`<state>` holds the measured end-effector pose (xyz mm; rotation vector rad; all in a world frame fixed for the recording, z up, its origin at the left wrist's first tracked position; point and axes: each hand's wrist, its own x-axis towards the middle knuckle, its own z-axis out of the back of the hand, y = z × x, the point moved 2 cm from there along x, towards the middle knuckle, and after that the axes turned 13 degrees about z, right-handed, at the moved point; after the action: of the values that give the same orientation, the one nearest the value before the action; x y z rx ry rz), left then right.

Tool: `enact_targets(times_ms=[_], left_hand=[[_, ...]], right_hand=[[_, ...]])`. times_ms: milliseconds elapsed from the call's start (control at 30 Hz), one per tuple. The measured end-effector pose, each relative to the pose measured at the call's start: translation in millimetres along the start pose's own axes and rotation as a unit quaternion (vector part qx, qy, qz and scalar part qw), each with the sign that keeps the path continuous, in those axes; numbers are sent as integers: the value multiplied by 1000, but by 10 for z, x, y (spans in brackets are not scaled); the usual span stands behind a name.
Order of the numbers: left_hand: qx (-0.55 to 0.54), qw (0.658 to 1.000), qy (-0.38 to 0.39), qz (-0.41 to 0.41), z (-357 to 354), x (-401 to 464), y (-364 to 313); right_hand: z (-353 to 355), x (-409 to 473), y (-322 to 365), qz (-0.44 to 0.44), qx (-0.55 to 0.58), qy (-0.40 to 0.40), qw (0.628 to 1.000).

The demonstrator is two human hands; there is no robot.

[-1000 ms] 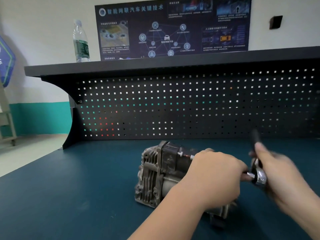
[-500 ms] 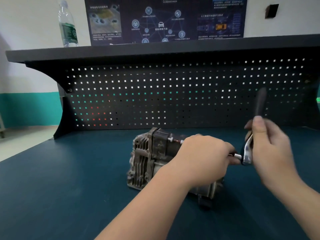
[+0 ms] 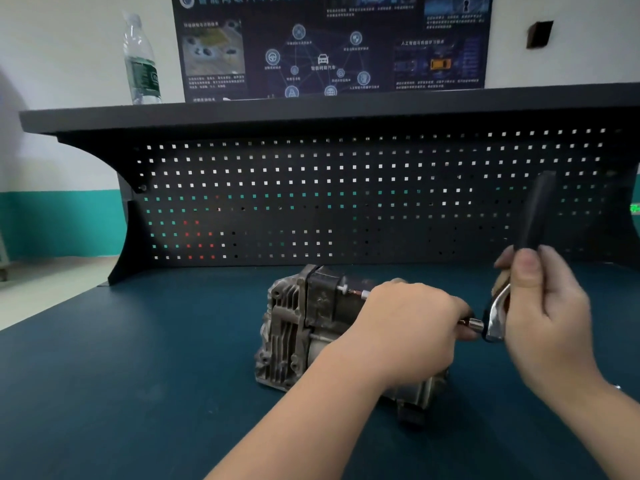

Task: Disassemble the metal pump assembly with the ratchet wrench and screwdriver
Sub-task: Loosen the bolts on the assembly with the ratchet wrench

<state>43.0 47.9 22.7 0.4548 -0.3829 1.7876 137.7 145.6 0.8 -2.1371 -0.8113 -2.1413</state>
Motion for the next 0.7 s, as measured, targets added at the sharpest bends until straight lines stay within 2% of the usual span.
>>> enact_targets(times_ms=[33, 67, 100, 133, 167, 200, 233, 267, 300, 367, 400, 433, 467, 500, 533, 567, 600, 633, 667, 700], left_hand=[[-1, 1000, -6, 0, 6, -1, 1], [3, 1000, -12, -1, 5, -1, 3], [10, 1000, -19, -1, -1, -6, 5], [14, 1000, -26, 0, -6, -11, 7], [13, 999, -30, 2, -12, -11, 12], [12, 999, -29, 0, -23, -8, 16], [14, 1000, -23, -7, -35, 1, 17], [16, 1000, -12, -15, -43, 8, 19], [15, 1000, 2, -17, -47, 11, 23], [-8, 1000, 19, -6, -29, 20, 36], [-19, 1000, 15, 2, -16, 21, 44], [-22, 1000, 8, 8, -6, 19, 46], [-17, 1000, 1, 8, 0, 15, 41], [-7, 1000, -3, 5, -4, 11, 35], [4, 1000, -4, 4, -13, 10, 30], [10, 1000, -7, 4, -25, 12, 31], [11, 1000, -10, 7, -35, 13, 34], [10, 1000, -13, 9, -45, 15, 36], [7, 1000, -14, 8, -49, 16, 38], [2, 1000, -15, 4, -53, 16, 33]], right_hand=[[2, 21, 13, 1, -8, -2, 1000], [-1, 28, -6, -43, -28, -12, 999], [0, 26, -76, -124, -40, -20, 991], [-10, 2, -160, -255, -4, -17, 967], [-45, -46, -238, -390, 72, -11, 918], [-72, -80, -277, -477, 139, -15, 868], [-87, -88, -292, -508, 159, -18, 846], [-82, -89, -293, -491, 141, -20, 860], [-56, -86, -274, -422, 98, -25, 901], [-26, -13, -112, -194, -6, -31, 981], [-28, 16, -4, -85, -37, -25, 995], [-17, 30, 45, -28, -46, -20, 998], [-3, 20, 39, -27, -53, -23, 998], [8, -4, -11, -72, -64, -30, 995], [8, -18, -88, -157, -65, -28, 985], [-5, -49, -184, -286, -25, -17, 958], [-48, -90, -268, -412, 55, -8, 910], [-77, -107, -317, -486, 115, -7, 866], [-86, -105, -348, -508, 128, -5, 852], [-69, -101, -365, -473, 102, -4, 875]])
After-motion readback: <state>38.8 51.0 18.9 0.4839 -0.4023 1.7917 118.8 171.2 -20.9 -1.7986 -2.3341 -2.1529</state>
